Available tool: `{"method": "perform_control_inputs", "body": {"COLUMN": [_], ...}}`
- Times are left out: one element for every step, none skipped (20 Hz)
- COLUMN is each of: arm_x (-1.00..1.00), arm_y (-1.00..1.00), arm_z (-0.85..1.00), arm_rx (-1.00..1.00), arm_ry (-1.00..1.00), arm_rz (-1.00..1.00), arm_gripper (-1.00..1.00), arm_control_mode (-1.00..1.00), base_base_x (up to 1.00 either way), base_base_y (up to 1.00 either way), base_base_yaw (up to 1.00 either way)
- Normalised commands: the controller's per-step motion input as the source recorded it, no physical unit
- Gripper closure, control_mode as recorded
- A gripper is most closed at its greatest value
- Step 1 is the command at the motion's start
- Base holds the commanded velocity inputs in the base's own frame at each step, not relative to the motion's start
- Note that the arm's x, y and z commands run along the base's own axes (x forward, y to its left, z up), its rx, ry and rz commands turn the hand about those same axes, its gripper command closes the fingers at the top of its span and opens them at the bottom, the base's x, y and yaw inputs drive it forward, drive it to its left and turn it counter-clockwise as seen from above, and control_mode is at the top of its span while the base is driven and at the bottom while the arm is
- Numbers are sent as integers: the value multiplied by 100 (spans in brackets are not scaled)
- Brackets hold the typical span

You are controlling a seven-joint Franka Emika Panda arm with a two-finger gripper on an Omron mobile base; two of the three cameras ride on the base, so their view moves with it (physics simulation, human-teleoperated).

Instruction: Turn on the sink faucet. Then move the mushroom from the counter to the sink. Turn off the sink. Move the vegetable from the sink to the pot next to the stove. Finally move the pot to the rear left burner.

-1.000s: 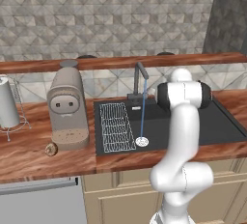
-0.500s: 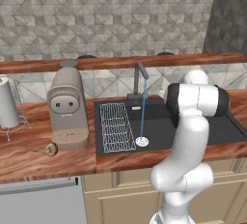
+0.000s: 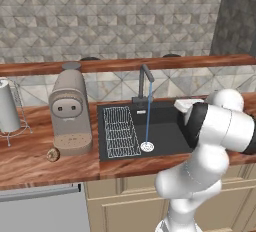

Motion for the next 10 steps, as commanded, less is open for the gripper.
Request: {"method": "perform_control_inputs", "body": {"arm_x": [-100,-100,-100,-100,-100,-95,-95,-91,-88,-87], "arm_y": [0,0,0,0,0,0,0,0,0,2], "arm_z": [44,44,51,57,61,68,72,73,77,78], "arm_rx": [-14,-15,-17,-19,-20,-21,-22,-23,-24,-25], "arm_ry": [-17,-17,-18,-21,-21,-20,-22,-21,-20,-22], "arm_rz": [0,0,1,2,3,5,5,5,6,7], "arm_gripper": [-100,-100,-100,-100,-100,-100,-100,-100,-100,-100], "arm_control_mode": [-100,-100,-100,-100,-100,-100,-100,-100,-100,-100], "base_base_x": [0,0,0,0,0,0,0,0,0,0], "base_base_y": [0,0,0,0,0,0,0,0,0,0], "base_base_yaw": [0,0,0,0,0,0,0,0,0,0]}}
